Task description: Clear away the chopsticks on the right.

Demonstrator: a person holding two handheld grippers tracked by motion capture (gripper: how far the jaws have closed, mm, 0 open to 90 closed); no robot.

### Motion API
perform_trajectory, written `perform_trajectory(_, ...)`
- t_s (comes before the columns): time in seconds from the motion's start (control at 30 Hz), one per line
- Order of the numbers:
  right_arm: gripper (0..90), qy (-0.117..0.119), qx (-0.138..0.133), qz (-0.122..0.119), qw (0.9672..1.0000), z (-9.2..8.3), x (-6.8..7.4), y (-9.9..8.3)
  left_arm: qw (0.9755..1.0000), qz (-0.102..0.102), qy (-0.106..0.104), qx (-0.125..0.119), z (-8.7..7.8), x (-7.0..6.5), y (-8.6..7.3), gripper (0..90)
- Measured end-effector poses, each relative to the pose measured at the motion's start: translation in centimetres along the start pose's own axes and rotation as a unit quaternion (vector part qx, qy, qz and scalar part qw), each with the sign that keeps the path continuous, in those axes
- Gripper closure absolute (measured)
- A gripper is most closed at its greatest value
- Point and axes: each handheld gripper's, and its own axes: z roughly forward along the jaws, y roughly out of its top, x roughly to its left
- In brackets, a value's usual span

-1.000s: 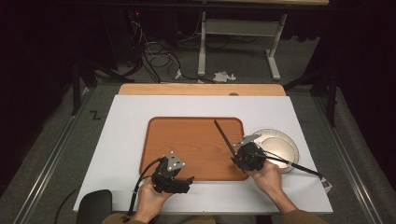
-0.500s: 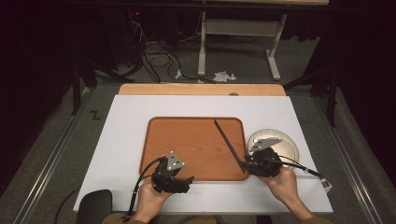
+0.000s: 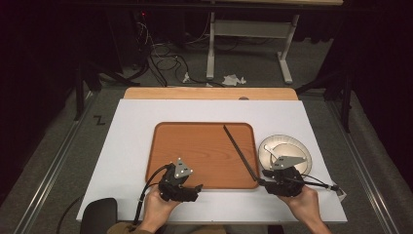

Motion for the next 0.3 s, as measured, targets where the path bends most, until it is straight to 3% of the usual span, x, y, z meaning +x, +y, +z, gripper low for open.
perform_trajectory(0.1, 61.0, -0.008, 0.015, -0.014, 0.9998, 0.67, 0.31, -0.44, 1.0, 0.002, 0.0, 0.0, -0.01, -0.06, 0.01, 25.8)
perform_trajectory(0.3, 60.1, -0.008, 0.009, -0.014, 0.9998, 0.82, 0.33, -0.44, 1.0, 0.001, 0.001, 0.001, 0.1, 0.11, 0.06, 25.8)
